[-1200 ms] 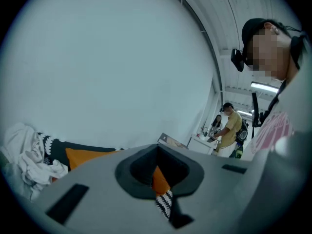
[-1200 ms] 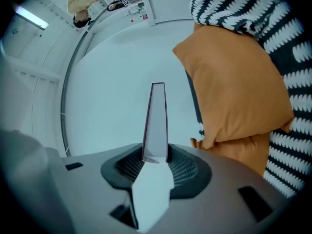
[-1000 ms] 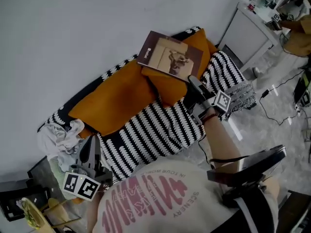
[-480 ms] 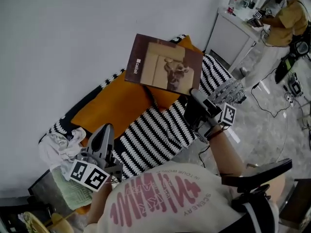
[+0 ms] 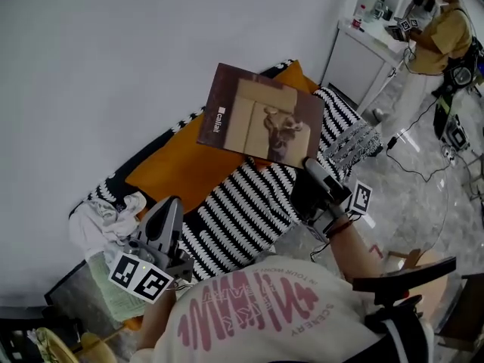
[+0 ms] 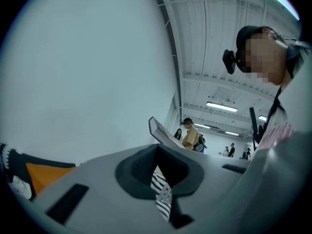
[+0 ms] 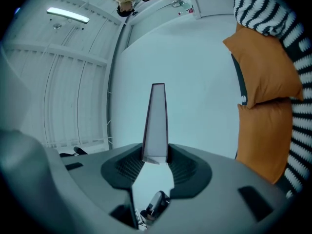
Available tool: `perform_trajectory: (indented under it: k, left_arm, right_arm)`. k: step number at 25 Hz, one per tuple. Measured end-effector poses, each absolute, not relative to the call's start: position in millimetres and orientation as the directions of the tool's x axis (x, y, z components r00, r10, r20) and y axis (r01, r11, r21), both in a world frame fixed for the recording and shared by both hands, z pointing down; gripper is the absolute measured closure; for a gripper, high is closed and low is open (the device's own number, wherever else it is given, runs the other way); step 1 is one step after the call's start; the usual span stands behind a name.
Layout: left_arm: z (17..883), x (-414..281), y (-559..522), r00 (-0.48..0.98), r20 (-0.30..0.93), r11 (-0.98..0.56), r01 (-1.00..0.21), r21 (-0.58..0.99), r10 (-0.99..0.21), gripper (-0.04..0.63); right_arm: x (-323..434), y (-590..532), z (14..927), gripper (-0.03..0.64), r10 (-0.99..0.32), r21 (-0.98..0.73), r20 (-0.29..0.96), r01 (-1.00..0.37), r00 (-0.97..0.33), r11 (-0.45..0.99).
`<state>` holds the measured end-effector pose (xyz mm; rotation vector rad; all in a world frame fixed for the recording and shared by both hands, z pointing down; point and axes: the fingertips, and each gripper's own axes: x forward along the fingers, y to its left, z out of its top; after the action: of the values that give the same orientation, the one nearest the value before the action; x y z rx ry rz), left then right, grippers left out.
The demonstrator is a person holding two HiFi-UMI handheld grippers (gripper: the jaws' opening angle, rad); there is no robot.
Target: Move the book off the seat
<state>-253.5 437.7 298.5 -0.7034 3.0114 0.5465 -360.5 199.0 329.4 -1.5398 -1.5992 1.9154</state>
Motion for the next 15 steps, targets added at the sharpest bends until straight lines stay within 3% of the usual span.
perform_trajectory:
  k: [15]
  left_arm:
    - [262.0, -236.1, 455.1, -0.83, -0.194, 0.772, -0.557, 0.307, -0.522, 0.588]
  right_arm:
    - [-293.7, 212.0, 294.9, 0.459, 0.664, -0.765, -0.619, 0.514, -0.42, -0.387]
